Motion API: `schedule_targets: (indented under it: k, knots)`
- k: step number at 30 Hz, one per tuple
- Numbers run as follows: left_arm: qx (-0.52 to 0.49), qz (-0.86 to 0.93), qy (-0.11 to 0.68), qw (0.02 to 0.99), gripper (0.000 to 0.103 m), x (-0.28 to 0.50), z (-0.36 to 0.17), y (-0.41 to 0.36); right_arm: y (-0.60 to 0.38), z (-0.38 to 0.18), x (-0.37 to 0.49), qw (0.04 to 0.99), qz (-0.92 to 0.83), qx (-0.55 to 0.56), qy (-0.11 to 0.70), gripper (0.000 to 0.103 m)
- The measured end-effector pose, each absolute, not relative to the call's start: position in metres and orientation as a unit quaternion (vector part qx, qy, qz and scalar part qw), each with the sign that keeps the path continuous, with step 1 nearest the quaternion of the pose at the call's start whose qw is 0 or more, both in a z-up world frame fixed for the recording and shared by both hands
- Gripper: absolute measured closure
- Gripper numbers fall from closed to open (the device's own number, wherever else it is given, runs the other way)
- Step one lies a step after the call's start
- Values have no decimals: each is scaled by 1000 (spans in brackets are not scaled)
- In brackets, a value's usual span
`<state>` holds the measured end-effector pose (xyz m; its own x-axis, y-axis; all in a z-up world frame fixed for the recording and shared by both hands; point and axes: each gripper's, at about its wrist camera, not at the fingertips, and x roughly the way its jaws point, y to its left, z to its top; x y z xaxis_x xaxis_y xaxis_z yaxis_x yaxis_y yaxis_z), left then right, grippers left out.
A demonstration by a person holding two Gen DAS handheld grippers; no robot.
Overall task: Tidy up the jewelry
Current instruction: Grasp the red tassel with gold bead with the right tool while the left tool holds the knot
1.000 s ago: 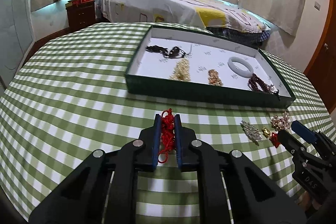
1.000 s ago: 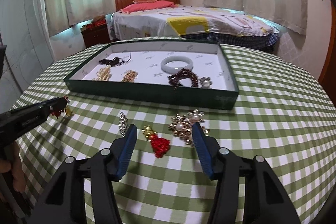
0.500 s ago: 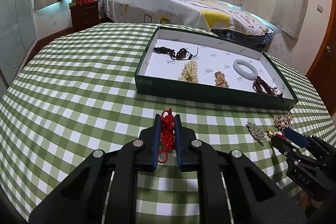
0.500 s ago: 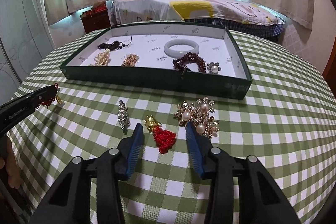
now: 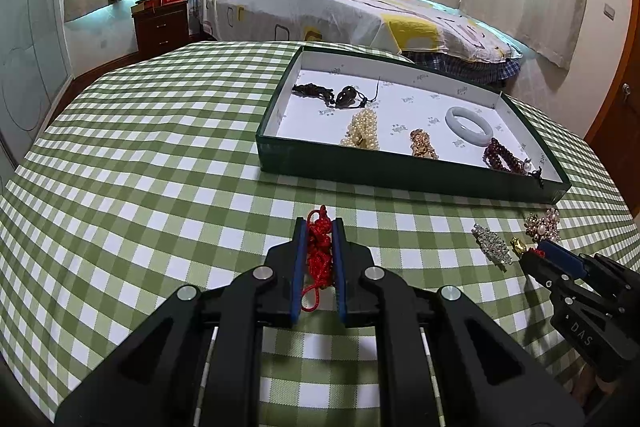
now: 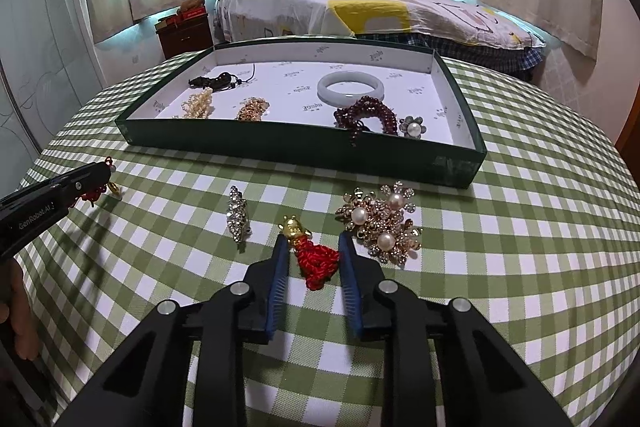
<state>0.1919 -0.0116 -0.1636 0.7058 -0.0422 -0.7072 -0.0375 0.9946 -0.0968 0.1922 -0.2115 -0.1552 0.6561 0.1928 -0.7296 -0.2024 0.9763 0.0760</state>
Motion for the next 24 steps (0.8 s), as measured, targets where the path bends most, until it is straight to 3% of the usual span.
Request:
schedule_targets:
  k: [24]
  knots:
    - [-51,0,383,922,90,190,-164,-10,-213,-152,188,915,112,6,387,87]
